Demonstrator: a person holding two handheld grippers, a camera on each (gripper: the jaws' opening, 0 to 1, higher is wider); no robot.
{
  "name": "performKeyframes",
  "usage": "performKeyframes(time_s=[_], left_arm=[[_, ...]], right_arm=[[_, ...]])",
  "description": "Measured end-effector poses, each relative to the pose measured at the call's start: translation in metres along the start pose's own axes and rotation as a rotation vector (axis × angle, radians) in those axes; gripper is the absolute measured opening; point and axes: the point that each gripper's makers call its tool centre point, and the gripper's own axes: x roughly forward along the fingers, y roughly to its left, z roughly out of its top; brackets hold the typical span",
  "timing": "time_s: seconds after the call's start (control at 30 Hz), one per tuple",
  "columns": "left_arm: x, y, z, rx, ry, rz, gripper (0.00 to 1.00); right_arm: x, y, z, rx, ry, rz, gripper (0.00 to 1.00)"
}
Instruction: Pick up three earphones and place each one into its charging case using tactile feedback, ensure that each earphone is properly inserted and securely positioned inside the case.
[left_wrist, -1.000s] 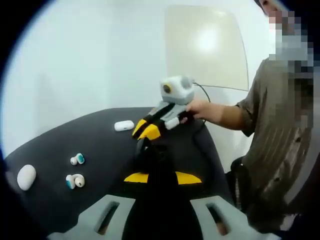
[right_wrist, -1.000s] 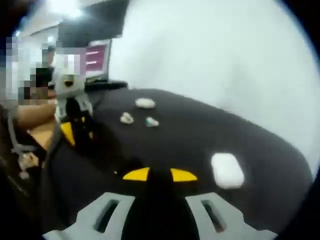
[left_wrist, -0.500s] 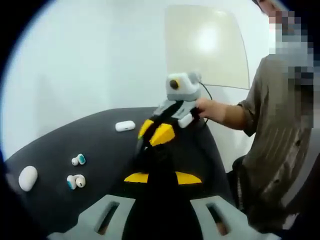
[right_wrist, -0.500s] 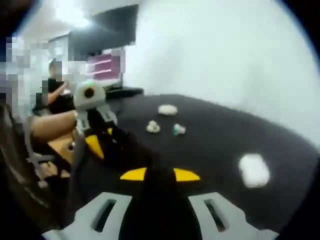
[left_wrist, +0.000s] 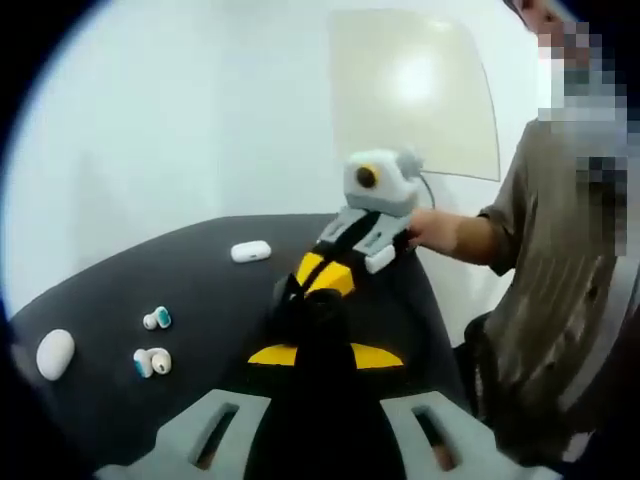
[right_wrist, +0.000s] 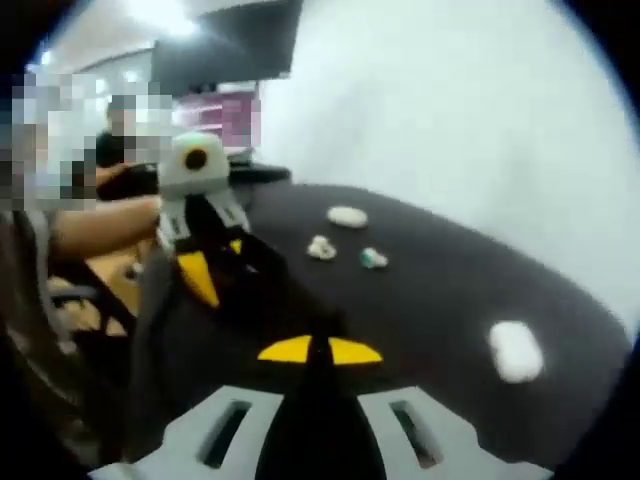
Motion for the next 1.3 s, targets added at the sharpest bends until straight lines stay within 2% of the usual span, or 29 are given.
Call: performKeyframes(time_s=[0.1,0.17,0.2,0.27,0.5,0.77,0.83,0.9,0.93,1.03,1.1,1.17,1.2,1.27,1.3], left_arm=[[0.0,0.0,0.0,0.001,0.0,0.001,0.14],[0.0,0.0,0.0,0.0,0.0,0.0,0.14],[0.0,0.0,0.0,0.0,0.001,-0.001,0.14],[0.0,0.0,0.0,-0.003,0.001,-0.002,0.14],[0.0,-0.001,0.0,-0.005,0.001,-0.001,0.14],[0.0,-0.001,0.0,-0.004,0.001,-0.001,0.14],[0.0,-0.001,0.0,-0.002,0.001,-0.001,0.14],[0.0,-0.001,0.0,0.001,0.001,-0.001,0.14],[0.0,-0.001,0.0,0.001,0.001,0.0,0.14],[0.0,-0.001,0.0,0.004,0.002,0.0,0.14],[0.0,-0.001,0.0,0.004,0.002,-0.001,0.14],[0.0,-0.002,0.0,0.005,0.002,-0.002,0.14],[0.0,-0.002,0.0,0.005,0.002,-0.002,0.14],[0.0,-0.002,0.0,0.008,0.002,-0.002,0.14],[0.0,-0.002,0.0,0.009,0.002,-0.003,0.14]], right_arm=[[-0.014,-0.015,-0.003,-0.137,0.026,-0.143,0.07],[-0.022,-0.027,-0.011,-0.254,0.103,-0.242,0.07],[-0.023,-0.028,-0.014,-0.307,0.128,-0.251,0.07],[-0.023,-0.028,-0.018,-0.326,0.145,-0.276,0.07],[-0.021,-0.024,-0.014,-0.353,0.161,-0.274,0.07],[-0.02,-0.013,-0.012,-0.326,0.168,-0.222,0.08],[-0.019,-0.008,-0.01,-0.428,0.193,-0.199,0.07],[-0.018,-0.003,-0.008,-0.598,0.244,-0.195,0.08],[-0.017,-0.002,-0.007,-0.656,0.267,-0.201,0.08],[-0.016,0.002,-0.005,-0.765,0.298,-0.207,0.13],[-0.015,0.006,-0.003,-0.759,0.298,-0.19,0.13],[-0.013,0.017,0.002,-0.655,0.24,-0.134,0.14],[-0.014,0.022,0.005,-0.54,0.197,-0.087,0.15],[-0.017,0.024,0.014,-0.361,0.129,-0.043,0.22],[-0.021,0.021,0.017,-0.271,0.095,-0.02,0.22]])
